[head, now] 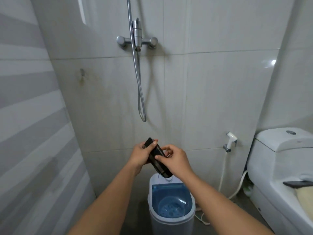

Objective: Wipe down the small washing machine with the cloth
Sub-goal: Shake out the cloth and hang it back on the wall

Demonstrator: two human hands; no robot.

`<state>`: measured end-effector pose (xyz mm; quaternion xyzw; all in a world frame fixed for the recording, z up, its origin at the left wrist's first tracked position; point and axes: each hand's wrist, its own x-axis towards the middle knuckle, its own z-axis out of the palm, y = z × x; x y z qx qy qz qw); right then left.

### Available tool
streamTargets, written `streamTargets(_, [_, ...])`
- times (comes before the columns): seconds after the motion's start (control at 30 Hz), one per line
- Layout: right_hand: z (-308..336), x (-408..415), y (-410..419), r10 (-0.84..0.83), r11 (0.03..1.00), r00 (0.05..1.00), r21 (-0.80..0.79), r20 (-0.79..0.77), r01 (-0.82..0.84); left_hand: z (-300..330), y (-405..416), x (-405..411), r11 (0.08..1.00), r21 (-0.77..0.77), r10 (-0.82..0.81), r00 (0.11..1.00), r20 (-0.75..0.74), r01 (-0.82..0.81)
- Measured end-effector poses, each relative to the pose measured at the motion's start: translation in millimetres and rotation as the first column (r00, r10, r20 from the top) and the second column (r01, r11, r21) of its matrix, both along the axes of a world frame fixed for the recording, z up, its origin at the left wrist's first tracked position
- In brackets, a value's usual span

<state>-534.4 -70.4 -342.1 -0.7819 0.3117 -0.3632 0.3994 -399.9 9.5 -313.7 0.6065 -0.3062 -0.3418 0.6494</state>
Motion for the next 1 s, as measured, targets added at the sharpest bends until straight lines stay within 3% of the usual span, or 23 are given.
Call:
streamTargets(0.3, [83.7, 21.9, -3.0, 0.121, 0.992, 0.991, -0.027, 0.059, -0.119, 58.9, 17.5, 15.8, 0.995, -0.078, 0.072, 0.979, 0.191, -0.058])
streamTargets(0.43, [137.6, 25.5, -9.1, 0.288, 0.957, 0.954, -0.073, 0.087, -0.282, 90.7, 41.7, 35.9, 0.992, -0.128, 0.051, 0.951, 0.304, -0.012])
streamTargets(0.53, [170.4, 29.6, -6.2, 0.332, 0.943, 0.936, -0.077, 0.119, -0.325, 112.1, 55.5, 48.0, 0.991, -0.105, -0.055, 0.957, 0.286, 0.088])
streamTargets(0.63, [191.4, 35.7, -0.4, 0.294, 0.956, 0.94, -0.071, 0.174, -0.286, 132.0, 64.9, 49.9, 0.993, -0.094, -0.035, 0.958, 0.284, 0.065])
streamTargets(0.8, [203.4, 40.2, 8.5, 0.171, 0.983, 0.955, -0.106, 0.244, -0.149, 148.9, 67.5, 49.8, 0.949, -0.228, 0.296, 0.863, 0.409, -0.217])
streamTargets(1.0, [199.8, 35.5, 19.8, 0.107, 0.989, 0.957, -0.132, 0.268, -0.074, 170.1, 70.0, 39.3, 0.962, -0.214, 0.242, 0.889, 0.389, -0.168])
